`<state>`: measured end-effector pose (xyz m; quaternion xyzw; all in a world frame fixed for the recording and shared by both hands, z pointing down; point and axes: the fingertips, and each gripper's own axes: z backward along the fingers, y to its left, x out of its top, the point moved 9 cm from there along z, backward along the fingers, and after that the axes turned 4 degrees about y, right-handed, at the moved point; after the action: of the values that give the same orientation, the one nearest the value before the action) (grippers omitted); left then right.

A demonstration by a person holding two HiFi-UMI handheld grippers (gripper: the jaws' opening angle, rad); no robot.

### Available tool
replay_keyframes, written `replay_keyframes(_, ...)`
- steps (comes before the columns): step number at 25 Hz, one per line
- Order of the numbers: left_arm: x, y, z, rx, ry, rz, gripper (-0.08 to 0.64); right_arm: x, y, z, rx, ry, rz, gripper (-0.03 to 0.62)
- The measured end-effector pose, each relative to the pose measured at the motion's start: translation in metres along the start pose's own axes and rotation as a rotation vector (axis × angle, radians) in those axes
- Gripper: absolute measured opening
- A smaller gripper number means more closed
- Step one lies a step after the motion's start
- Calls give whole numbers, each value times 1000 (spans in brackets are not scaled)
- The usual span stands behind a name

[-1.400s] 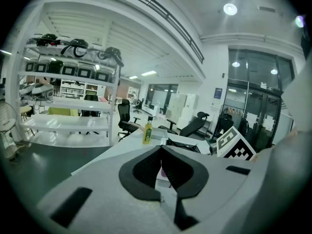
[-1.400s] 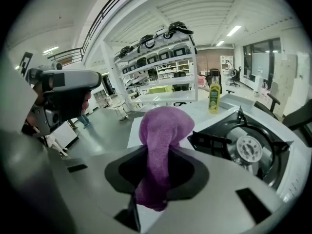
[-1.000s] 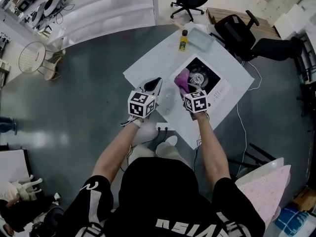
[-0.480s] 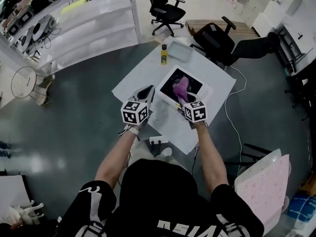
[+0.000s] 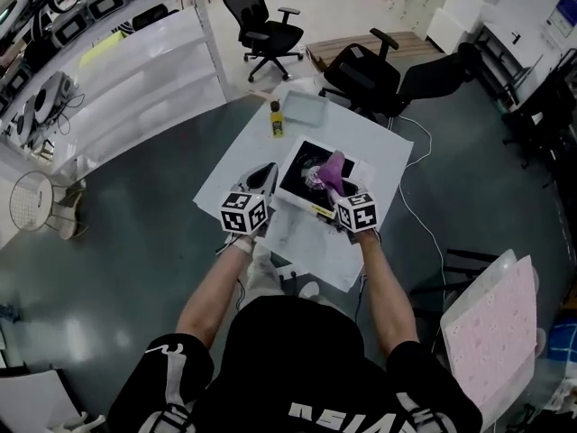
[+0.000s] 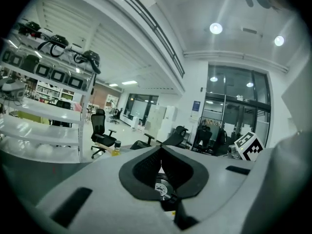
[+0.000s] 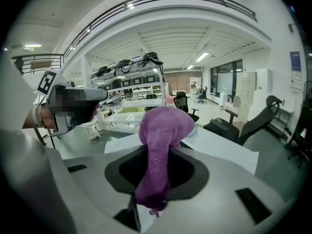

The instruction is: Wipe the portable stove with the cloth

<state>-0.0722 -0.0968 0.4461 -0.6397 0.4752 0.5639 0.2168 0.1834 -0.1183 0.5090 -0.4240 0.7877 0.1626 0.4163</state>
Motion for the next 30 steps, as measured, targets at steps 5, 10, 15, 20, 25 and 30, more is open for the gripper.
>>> replay_keyframes(5, 12, 23, -29, -60, 32, -17, 6, 15, -6, -23, -39, 4, -49, 104)
replay_keyframes(10, 21, 59, -58, -108, 59, -35, 6, 37, -8, -63, -66, 13, -78, 104)
replay_keyframes(15, 22, 102, -87, -156, 95, -37, 6, 56, -10, -112, -88, 29, -123, 104)
replay_keyframes(20, 18, 142, -116, -207, 140, -50, 6, 70, -10, -159, -119, 37, -163, 104)
replay_keyframes(25, 14, 170, -144, -255, 181, -57, 6, 79, -13, -200, -138, 66, -190, 104)
replay_keyframes(30, 15, 189, -168, -291, 212, -71, 6, 85, -20, -236, -153, 96, -219, 104)
